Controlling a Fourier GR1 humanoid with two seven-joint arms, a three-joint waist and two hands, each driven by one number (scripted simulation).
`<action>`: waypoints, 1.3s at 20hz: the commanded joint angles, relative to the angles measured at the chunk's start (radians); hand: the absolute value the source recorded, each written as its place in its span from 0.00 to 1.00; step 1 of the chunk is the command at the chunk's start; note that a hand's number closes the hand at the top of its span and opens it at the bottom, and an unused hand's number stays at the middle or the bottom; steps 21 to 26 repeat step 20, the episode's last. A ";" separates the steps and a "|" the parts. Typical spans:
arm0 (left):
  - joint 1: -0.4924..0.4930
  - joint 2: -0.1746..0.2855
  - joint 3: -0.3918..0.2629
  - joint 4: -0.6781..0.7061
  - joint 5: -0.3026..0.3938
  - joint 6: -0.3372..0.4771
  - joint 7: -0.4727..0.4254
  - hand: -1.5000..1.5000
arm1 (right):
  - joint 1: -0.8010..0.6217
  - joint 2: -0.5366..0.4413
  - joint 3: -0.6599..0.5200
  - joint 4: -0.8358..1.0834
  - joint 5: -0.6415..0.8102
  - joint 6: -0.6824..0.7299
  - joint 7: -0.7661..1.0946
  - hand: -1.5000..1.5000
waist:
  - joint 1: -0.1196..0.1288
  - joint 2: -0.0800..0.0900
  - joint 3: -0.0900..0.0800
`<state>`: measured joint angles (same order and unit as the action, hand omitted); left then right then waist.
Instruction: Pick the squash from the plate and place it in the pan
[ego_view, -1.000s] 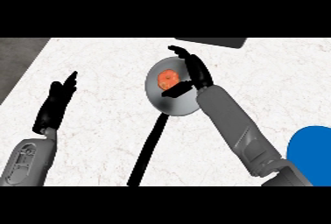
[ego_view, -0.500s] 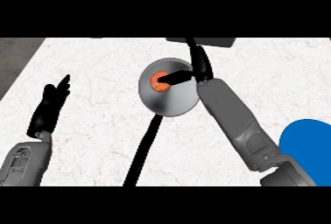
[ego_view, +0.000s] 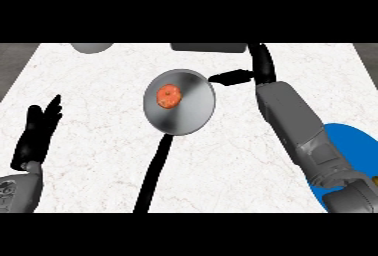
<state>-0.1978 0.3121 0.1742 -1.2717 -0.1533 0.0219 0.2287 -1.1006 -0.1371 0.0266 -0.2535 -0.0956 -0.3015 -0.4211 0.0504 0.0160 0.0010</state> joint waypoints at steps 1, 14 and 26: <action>0.046 -0.007 0.017 -0.005 0.014 0.001 -0.027 0.50 | 0.025 -0.125 -0.042 0.000 -0.028 0.144 -0.042 0.00 | -0.022 -0.006 0.000; 0.065 0.001 0.028 -0.051 0.015 -0.012 0.007 0.50 | 0.154 -0.415 -0.052 0.037 0.011 0.517 -0.161 0.00 | -0.027 -0.007 0.000; 0.031 -0.004 0.013 -0.044 0.000 -0.017 0.035 0.50 | 0.124 -0.494 -0.064 0.070 0.036 0.591 -0.178 0.00 | -0.020 -0.003 0.001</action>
